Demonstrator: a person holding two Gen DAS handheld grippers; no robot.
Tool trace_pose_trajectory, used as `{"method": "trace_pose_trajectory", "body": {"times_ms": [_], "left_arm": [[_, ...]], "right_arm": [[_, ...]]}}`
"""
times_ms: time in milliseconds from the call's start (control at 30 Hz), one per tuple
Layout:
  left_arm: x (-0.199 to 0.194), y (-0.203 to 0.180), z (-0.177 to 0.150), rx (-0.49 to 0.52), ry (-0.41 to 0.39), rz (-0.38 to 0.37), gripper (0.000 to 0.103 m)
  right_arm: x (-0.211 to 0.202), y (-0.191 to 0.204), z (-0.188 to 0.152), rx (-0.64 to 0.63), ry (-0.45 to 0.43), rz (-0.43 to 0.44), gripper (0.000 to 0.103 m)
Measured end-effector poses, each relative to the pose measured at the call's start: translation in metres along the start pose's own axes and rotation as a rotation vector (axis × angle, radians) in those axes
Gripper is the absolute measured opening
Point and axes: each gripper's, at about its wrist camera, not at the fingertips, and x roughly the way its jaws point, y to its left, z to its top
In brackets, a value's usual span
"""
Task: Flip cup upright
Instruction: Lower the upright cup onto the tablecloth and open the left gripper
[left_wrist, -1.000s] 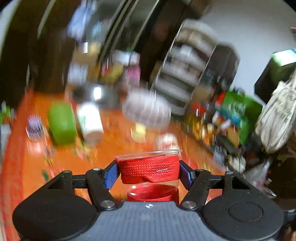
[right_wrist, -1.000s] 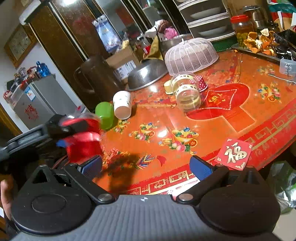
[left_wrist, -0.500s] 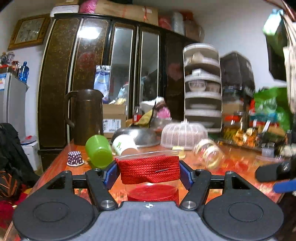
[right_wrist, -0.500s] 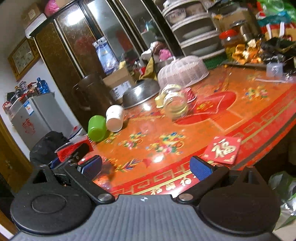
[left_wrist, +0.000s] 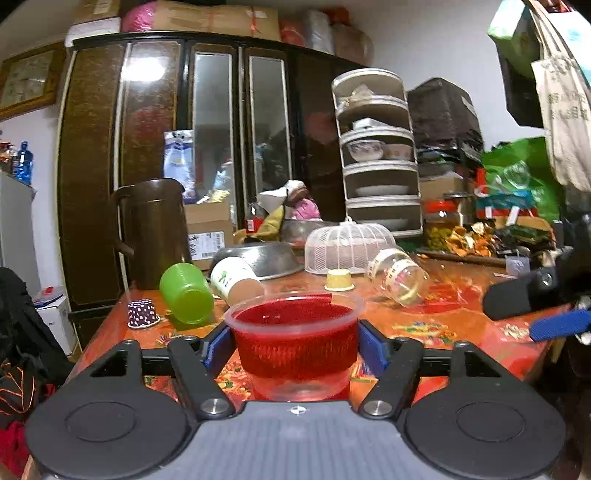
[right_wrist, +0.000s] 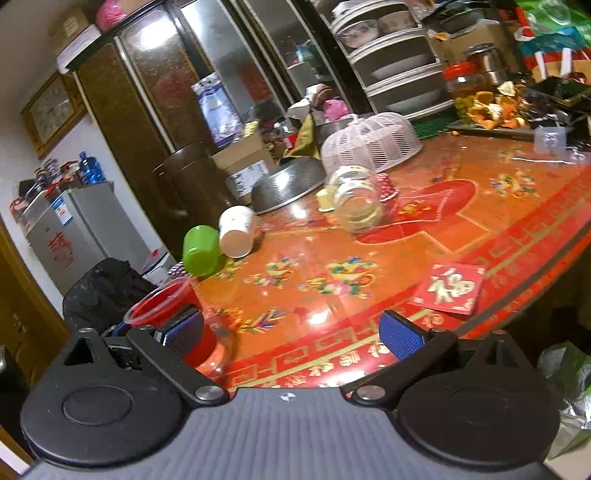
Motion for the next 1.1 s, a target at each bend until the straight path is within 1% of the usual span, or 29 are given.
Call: {"method": "trace_pose_trajectory", "body": {"times_ms": [67,100,133,167,267,300,367,400,433,467,500,533,600,633,667,733,800,833,900,1000,1033,1100], "left_arm": [[0.001,0.002,-0.001,0.005,0.01,-0.013,0.086],[0.001,0.003,-0.001,0.007,0.012,-0.021,0.088],[0.001,0.005,-0.002,0.009,0.023,-0.031,0.094],[0.001,0.006,-0.003,0.013,0.039,-0.047,0.097],[-0.001,0.013,-0.009,0.03,0.105,-0.112,0.097],[-0.005,0.019,-0.011,0.026,0.134,-0.154,0.097],[-0.016,0.033,-0.013,-0.025,0.178,-0.229,0.097],[-0.025,0.042,-0.012,-0.056,0.197,-0.249,0.097],[-0.032,0.051,-0.009,-0.073,0.207,-0.251,0.097],[-0.038,0.059,-0.004,-0.083,0.216,-0.238,0.097],[-0.043,0.067,0.003,-0.089,0.241,-0.209,0.097],[-0.047,0.074,0.013,-0.089,0.28,-0.185,0.097],[-0.053,0.084,0.033,-0.092,0.352,-0.16,0.097],[-0.057,0.088,0.042,-0.092,0.375,-0.17,0.097],[-0.062,0.092,0.05,-0.094,0.384,-0.186,0.097],[-0.074,0.098,0.068,-0.106,0.368,-0.189,0.097],[-0.08,0.102,0.081,-0.107,0.363,-0.157,0.097],[-0.08,0.103,0.085,-0.109,0.376,-0.143,0.097],[-0.076,0.103,0.094,-0.129,0.401,-0.131,0.097],[-0.065,0.102,0.098,-0.166,0.449,-0.162,0.097],[-0.063,0.101,0.097,-0.181,0.459,-0.176,0.097],[-0.06,0.095,0.095,-0.177,0.462,-0.187,0.097]], "right_arm": [[0.002,0.007,0.0,-0.021,0.005,0.006,0.102],[0.003,0.01,0.001,-0.03,0.006,0.008,0.102],[0.004,0.013,0.001,-0.038,0.007,0.008,0.102],[0.004,0.016,0.001,-0.045,0.007,0.007,0.102],[0.004,0.025,0.002,-0.077,-0.002,0.005,0.102],[0.004,0.029,0.002,-0.093,-0.008,0.002,0.102],[0.003,0.038,0.0,-0.151,-0.029,-0.004,0.102],[0.001,0.044,-0.001,-0.191,-0.045,-0.011,0.102],[0.0,0.051,-0.002,-0.222,-0.072,-0.026,0.102],[-0.004,0.057,-0.003,-0.257,-0.103,-0.036,0.102],[-0.007,0.063,-0.002,-0.286,-0.125,-0.04,0.102],[-0.01,0.069,-0.001,-0.309,-0.129,-0.041,0.102],[-0.018,0.08,0.006,-0.339,-0.107,-0.031,0.102],[-0.023,0.085,0.01,-0.349,-0.097,-0.031,0.102],[-0.028,0.091,0.015,-0.362,-0.08,-0.04,0.102],[-0.034,0.101,0.024,-0.382,-0.043,-0.061,0.102],[-0.041,0.106,0.033,-0.384,-0.014,-0.054,0.102],[-0.043,0.106,0.037,-0.375,-0.002,-0.049,0.102],[-0.044,0.106,0.044,-0.363,0.026,-0.046,0.102],[-0.037,0.104,0.045,-0.364,0.069,-0.053,0.102],[-0.034,0.102,0.043,-0.36,0.081,-0.049,0.102],[-0.031,0.098,0.04,-0.328,0.097,-0.033,0.102]]}}
